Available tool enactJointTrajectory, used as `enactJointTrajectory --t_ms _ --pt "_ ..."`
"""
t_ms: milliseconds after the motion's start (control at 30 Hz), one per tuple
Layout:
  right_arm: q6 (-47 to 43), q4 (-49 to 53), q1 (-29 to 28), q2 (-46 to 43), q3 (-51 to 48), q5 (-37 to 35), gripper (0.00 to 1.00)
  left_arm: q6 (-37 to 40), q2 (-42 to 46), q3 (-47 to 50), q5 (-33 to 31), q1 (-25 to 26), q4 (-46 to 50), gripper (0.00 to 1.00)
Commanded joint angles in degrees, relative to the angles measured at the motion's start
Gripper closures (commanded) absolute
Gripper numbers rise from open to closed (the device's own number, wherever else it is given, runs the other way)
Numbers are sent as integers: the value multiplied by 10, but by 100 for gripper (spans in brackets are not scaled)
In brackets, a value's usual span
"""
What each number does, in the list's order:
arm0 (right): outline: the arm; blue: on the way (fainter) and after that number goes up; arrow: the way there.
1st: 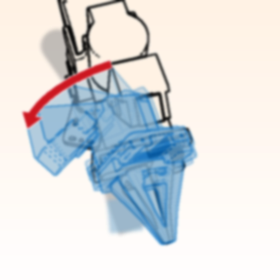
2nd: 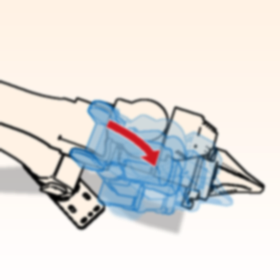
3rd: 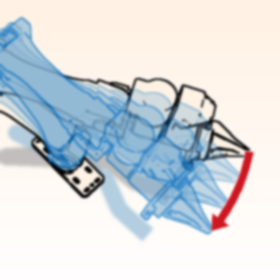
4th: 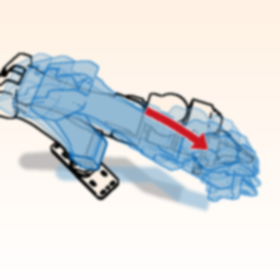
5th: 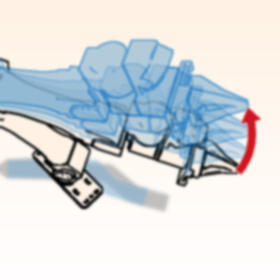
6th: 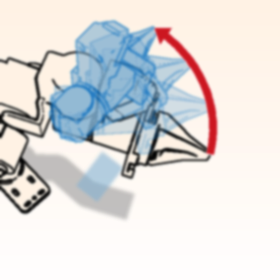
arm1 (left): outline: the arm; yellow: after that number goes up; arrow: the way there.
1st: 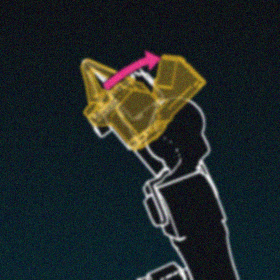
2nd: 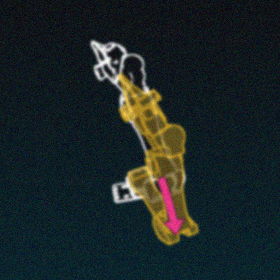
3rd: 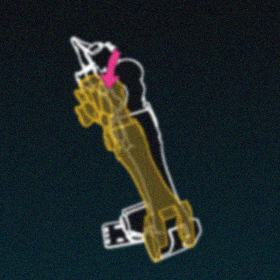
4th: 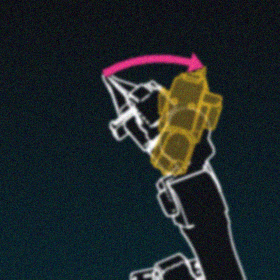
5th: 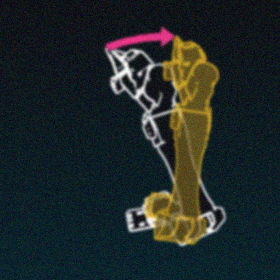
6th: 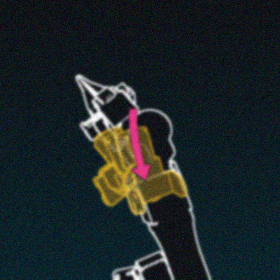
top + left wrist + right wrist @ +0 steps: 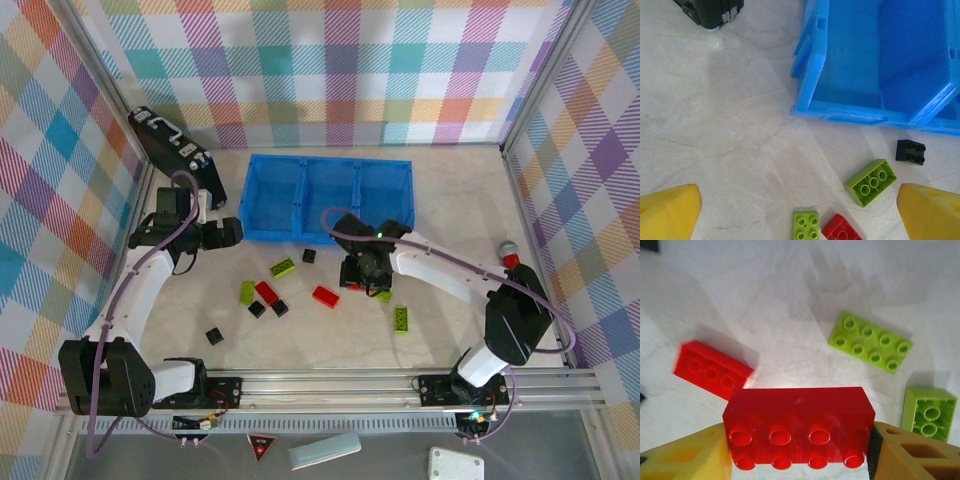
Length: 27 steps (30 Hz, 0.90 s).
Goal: Sort the legos into containers by color
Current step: Pick up the lego from the bottom-center of the table, then place the lego in the container.
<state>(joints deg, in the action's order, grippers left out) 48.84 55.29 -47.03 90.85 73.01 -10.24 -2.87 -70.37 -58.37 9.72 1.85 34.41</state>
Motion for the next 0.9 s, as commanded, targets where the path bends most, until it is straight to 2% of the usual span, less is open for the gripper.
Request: enactJointTrajectory --t_ms 0,467,867 --pt "-71 38 36 14 52 6 37 13 12 -3 -10 3 12 0" --pt "-225 49 178 114 193 47 37 25 8 -4 -43 3 21 0" --pt "-291 34 247 240 270 74 37 34 6 -4 -64 3 27 0"
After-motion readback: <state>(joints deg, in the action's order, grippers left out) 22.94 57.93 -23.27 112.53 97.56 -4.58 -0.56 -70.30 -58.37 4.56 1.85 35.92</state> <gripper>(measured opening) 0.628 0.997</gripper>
